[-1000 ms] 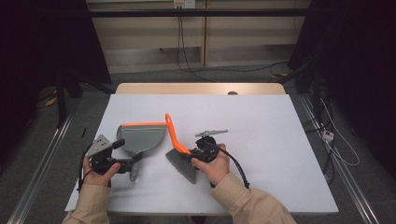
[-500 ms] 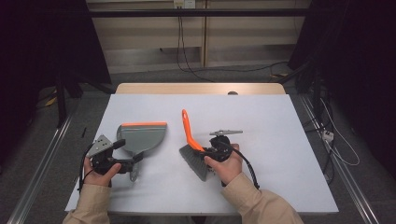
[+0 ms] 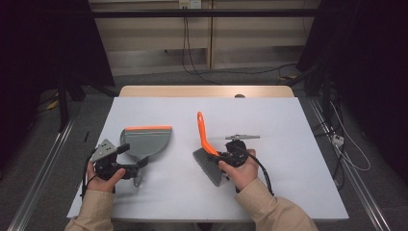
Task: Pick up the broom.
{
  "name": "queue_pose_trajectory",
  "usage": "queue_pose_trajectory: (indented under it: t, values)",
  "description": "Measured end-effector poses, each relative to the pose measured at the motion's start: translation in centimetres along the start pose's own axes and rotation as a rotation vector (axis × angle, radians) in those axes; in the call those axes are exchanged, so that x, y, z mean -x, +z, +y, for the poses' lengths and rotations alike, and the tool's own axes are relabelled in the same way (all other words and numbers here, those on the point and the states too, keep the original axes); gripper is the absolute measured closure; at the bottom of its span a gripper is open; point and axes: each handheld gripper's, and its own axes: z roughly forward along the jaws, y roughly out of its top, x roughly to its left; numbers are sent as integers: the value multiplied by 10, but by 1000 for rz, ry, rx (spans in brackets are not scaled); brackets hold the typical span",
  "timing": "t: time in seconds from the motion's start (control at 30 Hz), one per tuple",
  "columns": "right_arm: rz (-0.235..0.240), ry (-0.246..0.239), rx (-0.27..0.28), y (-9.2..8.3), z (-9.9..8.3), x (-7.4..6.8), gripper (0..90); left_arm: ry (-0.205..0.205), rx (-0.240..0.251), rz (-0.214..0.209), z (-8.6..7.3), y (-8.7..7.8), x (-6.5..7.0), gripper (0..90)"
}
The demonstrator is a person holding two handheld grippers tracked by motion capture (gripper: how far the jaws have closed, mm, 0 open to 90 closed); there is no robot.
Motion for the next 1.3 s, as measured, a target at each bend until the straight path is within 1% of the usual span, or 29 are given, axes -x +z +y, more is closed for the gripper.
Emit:
queue_pose_trajectory:
  t: [0.1, 0.4, 0.77, 0.8, 0.83, 1.17, 1.3]
  values:
    - [-12, -7, 5, -3, -1, 1, 711, -2, -1, 0, 0, 0, 0, 62]
    - [-35, -2, 16, -10, -3, 6, 711, 0, 0, 0, 0, 0, 0, 63]
    - [-48, 5, 29, -18, -6, 12, 711, 8, -3, 2, 0, 0, 0, 63]
    - [-48, 7, 28, -18, -6, 13, 711, 1, 1, 1, 0, 1, 1, 63]
    - [-53, 8, 32, -19, -6, 13, 711, 7, -2, 0, 0, 1, 1, 63]
    - [-65, 16, 38, -25, -8, 20, 711, 6, -3, 2, 1, 1, 1, 63]
    - [-60, 25, 45, -27, -7, 22, 711, 8, -5, 0, 1, 1, 2, 63]
